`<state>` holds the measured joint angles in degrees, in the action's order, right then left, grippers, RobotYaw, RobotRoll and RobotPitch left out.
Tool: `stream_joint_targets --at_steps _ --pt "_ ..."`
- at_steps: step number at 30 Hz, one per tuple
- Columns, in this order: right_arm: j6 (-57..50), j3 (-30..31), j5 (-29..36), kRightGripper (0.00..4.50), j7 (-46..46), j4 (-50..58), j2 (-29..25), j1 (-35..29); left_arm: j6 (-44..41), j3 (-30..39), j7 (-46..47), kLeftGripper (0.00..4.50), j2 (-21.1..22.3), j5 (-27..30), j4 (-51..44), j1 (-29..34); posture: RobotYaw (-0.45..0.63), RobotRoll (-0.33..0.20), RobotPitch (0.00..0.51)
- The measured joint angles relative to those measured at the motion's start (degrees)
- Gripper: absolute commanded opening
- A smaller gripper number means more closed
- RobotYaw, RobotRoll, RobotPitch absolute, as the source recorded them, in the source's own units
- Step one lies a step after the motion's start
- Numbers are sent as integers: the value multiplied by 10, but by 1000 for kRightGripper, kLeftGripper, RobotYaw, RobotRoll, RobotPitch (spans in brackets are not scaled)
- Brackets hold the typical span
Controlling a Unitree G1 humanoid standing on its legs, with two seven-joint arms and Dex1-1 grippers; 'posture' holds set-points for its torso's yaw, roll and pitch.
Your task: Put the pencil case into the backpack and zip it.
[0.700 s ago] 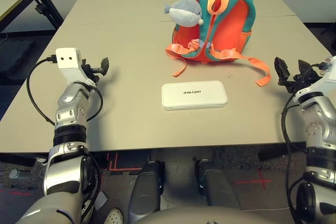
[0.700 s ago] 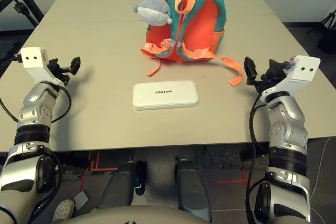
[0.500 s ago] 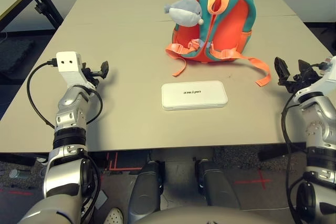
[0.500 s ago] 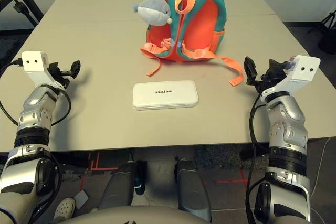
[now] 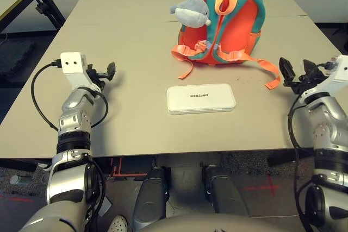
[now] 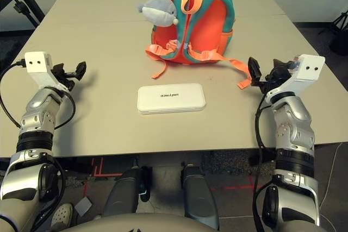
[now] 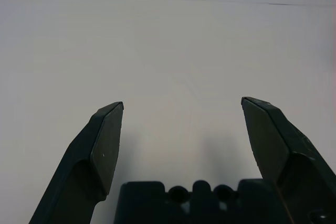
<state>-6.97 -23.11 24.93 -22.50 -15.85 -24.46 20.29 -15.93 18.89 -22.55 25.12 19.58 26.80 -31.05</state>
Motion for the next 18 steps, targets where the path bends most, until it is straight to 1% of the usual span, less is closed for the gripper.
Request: stream_joint_targets --at_steps 4,9,14,18 --pt "-1 5 -6 4430 -13 0 -5 0 -112 -1 -33 4500 4 51 -59 2 -50 0 139" --pt "-14 23 -12 4430 -32 20 -18 -5 -238 2 -62 4500 14 108 -99 3 -59 0 135" --pt "-39 45 -14 4430 -52 57 -26 -18 -304 3 -69 4500 19 135 -113 2 -77 0 130" --pt "-70 65 -15 4430 -81 96 -52 -36 -399 4 -69 4500 18 175 -133 -2 -92 0 128"
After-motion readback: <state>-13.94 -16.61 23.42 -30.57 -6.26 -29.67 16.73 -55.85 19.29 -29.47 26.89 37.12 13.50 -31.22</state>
